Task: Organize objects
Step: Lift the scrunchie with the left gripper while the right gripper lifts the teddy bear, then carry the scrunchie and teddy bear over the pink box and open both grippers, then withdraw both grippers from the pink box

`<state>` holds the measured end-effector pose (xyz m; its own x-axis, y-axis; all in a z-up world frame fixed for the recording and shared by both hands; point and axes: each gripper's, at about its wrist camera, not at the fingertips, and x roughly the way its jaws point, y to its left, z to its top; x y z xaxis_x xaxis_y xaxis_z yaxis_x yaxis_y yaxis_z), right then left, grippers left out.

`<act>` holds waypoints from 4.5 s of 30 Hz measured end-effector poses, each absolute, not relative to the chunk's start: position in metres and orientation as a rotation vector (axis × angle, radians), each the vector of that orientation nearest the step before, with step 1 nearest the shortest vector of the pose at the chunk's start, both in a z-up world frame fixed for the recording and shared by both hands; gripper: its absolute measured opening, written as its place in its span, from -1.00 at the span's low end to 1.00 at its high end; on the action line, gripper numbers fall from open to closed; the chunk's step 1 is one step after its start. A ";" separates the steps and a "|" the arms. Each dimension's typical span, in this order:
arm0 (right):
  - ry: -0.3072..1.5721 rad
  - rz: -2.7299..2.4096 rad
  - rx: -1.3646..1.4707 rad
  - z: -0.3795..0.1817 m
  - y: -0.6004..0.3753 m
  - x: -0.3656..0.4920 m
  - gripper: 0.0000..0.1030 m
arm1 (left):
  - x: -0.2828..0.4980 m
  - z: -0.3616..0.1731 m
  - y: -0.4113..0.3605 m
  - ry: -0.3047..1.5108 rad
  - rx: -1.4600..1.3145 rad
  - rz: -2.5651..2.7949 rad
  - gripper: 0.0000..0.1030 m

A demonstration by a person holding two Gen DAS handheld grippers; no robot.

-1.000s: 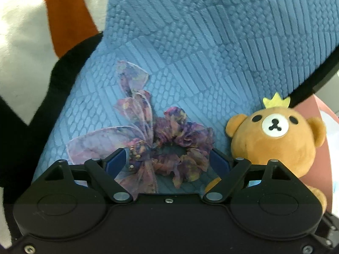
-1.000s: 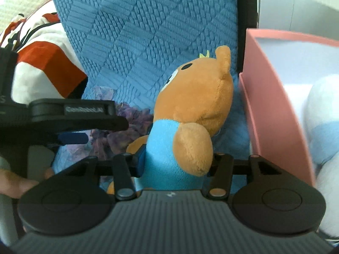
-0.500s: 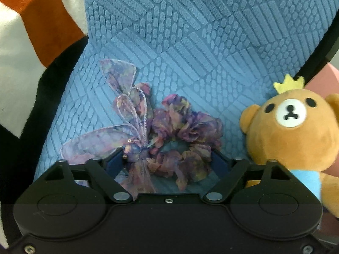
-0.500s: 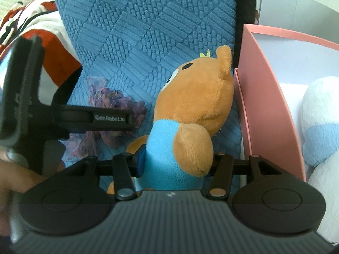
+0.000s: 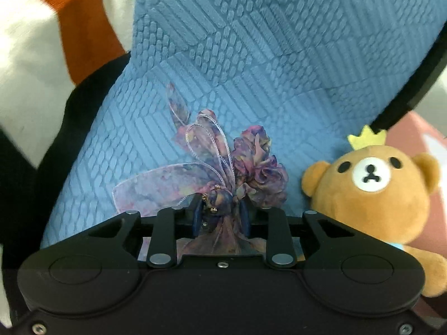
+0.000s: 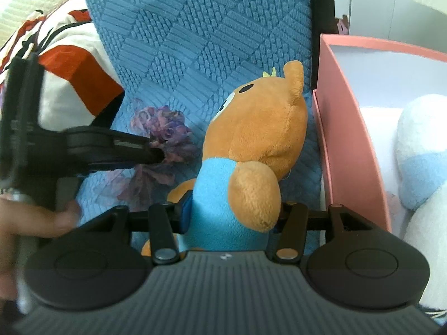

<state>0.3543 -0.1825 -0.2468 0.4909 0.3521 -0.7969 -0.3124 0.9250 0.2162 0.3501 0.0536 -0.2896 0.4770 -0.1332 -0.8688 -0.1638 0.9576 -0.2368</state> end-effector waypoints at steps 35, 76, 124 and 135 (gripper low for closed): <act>0.919 0.393 -0.022 -0.181 -0.225 0.295 0.04 | 0.255 -0.202 0.013 1.067 -0.374 -0.174 -0.49; 0.681 0.070 -0.002 -0.109 -0.423 0.306 -0.05 | 0.289 -0.112 -0.161 1.066 -0.226 -0.476 -0.56; 0.560 0.147 0.158 -0.050 -0.392 0.150 0.38 | 0.163 -0.005 -0.102 0.733 -0.132 -0.504 0.99; 0.581 0.127 0.233 -0.077 -0.388 0.130 0.38 | 0.129 -0.013 -0.082 0.712 -0.116 -0.507 0.99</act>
<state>0.1299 -0.3878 -0.0767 0.8289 0.1841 -0.5283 -0.0532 0.9660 0.2531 0.1290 -0.0817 -0.0133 0.6421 -0.4823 -0.5959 0.4052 0.8734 -0.2702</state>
